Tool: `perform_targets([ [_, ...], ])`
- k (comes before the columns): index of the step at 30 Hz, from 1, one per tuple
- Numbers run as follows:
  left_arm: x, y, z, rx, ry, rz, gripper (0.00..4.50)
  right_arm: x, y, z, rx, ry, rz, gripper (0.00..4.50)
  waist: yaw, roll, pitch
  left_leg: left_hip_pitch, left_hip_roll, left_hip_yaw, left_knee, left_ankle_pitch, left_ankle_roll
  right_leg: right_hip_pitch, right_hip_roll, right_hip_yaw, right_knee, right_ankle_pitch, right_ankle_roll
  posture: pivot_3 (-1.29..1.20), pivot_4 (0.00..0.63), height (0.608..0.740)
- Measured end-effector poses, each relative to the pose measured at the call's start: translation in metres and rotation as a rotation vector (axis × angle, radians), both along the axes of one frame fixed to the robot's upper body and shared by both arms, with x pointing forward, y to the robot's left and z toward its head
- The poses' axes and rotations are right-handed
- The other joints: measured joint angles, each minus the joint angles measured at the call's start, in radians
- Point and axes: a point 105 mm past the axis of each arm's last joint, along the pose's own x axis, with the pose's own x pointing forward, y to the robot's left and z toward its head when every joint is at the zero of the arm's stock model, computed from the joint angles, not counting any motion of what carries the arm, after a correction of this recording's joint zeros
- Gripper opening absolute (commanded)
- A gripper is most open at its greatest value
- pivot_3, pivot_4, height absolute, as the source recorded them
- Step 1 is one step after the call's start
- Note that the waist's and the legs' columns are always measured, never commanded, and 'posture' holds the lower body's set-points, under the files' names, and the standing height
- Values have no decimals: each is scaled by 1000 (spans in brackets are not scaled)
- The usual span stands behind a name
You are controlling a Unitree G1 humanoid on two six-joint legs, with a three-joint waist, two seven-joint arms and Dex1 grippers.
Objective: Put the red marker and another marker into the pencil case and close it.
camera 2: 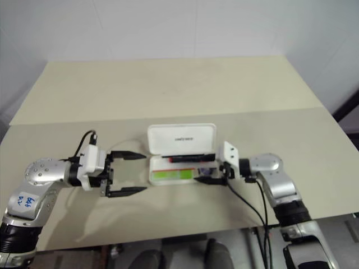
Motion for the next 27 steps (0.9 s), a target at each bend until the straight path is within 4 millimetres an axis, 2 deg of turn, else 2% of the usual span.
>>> perform_targets([
  [2,0,0,0,0,-1,-1,4500,-1,2,3,3,-7,7,4427,0,0,0,0,0,0,0,0,0,0,0,0,0,0,0,0,150,740],
  [6,2,-1,5,0,-18,-5,4500,-9,8,21,40,-36,45,4427,1,0,0,0,0,0,0,0,0,0,0,0,0,0,0,0,150,740],
  [9,5,2,4,-3,-12,5,4500,-19,4,31,65,-28,53,4427,4,0,0,0,0,0,0,0,0,0,0,0,0,0,0,0,150,740],
  [14,10,8,3,-12,-5,37,4500,-25,-22,36,64,-24,-34,4427,4,0,0,0,0,0,0,-1,-1,0,0,0,0,0,0,0,150,740],
  [22,21,32,3,-49,8,120,4500,-27,-75,44,32,-107,-209,4427,5,-1,0,0,0,2,0,-1,-1,0,0,0,0,0,0,0,150,740],
  [27,22,37,-3,-57,30,116,2888,-26,-86,45,22,-125,-226,4500,2,-1,0,1,2,3,0,-1,-1,1,1,-1,0,0,0,0,150,740],
])
